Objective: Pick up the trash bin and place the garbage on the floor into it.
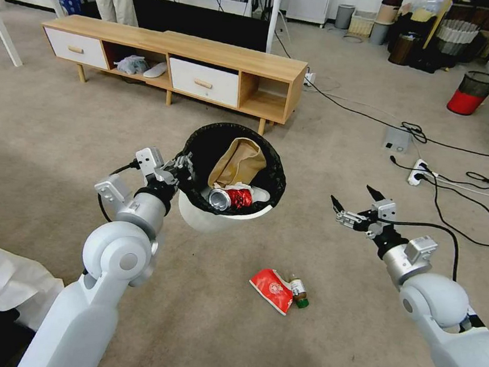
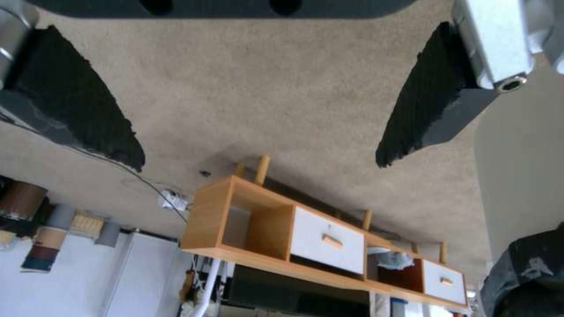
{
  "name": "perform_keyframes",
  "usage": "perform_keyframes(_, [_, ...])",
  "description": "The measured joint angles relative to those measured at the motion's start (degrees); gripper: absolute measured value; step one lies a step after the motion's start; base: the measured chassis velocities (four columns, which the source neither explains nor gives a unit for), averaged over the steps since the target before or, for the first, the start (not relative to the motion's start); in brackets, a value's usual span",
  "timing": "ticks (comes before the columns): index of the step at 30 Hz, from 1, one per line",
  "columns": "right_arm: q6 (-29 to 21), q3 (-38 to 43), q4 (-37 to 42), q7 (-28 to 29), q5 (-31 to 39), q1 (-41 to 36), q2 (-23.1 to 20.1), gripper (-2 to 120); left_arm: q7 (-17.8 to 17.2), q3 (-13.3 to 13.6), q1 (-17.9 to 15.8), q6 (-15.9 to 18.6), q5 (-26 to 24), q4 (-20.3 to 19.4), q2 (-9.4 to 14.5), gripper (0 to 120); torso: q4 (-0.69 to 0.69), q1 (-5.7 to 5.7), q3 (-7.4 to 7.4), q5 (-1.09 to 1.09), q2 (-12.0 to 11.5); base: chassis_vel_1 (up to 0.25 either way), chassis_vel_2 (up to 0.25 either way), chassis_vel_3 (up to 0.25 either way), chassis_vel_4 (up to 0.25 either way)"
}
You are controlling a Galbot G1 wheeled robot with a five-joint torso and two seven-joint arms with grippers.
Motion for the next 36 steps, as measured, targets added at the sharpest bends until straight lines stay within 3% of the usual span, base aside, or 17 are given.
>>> perform_keyframes(12, [4.87,-0.69,-0.9,-1.23,-0.58,0.65,0.37,100,-0.12,0.14,0.06,0.0,-0.14,-0.17,-0.09,7,0.0,0.0,0.0,0.0,0.0,-0.086,0.093,0.097,-0.089])
perform_keyframes(18, [4.91,-0.85,-0.9,-1.7,-0.63,0.76,0.3,100,-0.22,0.17,0.09,-0.01,-0.25,-0.31,-0.09,7,0.01,0.01,0.02,0.0,-0.01,-0.155,0.147,0.146,-0.108])
perform_keyframes(26, [5.53,-0.07,-1.23,-6.93,2.01,0.55,0.22,100,-0.23,0.3,0.38,0.0,-0.26,-0.49,-0.14,7,0.0,0.0,-0.01,0.0,0.0,-0.008,0.011,0.002,-0.005])
perform_keyframes(36, [7.33,0.0,-1.76,-7.41,1.86,0.05,0.23,100,-0.23,0.43,0.24,0.0,-0.24,-0.32,-0.43,7,0.0,0.0,0.0,0.0,0.0,-0.004,0.004,0.005,-0.004])
